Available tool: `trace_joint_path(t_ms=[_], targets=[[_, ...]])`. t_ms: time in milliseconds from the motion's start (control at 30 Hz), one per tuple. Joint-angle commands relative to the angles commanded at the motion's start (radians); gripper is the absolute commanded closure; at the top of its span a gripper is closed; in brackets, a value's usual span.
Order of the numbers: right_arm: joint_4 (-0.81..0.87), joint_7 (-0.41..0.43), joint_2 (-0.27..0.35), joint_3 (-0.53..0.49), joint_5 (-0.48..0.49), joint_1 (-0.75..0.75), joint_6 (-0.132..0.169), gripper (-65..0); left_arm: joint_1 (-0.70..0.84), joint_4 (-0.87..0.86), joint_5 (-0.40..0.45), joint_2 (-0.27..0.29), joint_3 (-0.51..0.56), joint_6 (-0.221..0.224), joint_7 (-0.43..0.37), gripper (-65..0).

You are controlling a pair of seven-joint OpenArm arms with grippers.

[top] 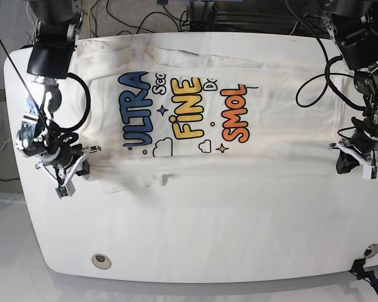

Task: Fold the T-shirt properly
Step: 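Lift the held side edges and fold them toward the collar edge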

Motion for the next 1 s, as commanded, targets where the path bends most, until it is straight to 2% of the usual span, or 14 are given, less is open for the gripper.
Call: trace_joint_path(t_ms=[333,567,733,1000], targets=[[0.256,-0.244,0.012,0.0,-0.003,-0.124,0.0,0.0,0.15,0.164,0.0,0.0,-0.002,0.0,0.0,0.0],[0.315,-0.253,0.012,0.08,0.002,-0.261,0.002,0.0,0.273,0.25,0.0,-0.002,-0.037,0.0,0.0,0.0],[0.315,-0.253,0.028,0.078,0.002,-0.364,0.002,0.0,0.359,0.27,0.005,-0.002,-0.061,0.0,0.0,0.0],[0.307,-0.253,-0.003,0.075,-0.003,-0.414,0.002,0.0,0.416,0.264,0.008,-0.002,-0.06,0.0,0.0,0.0]])
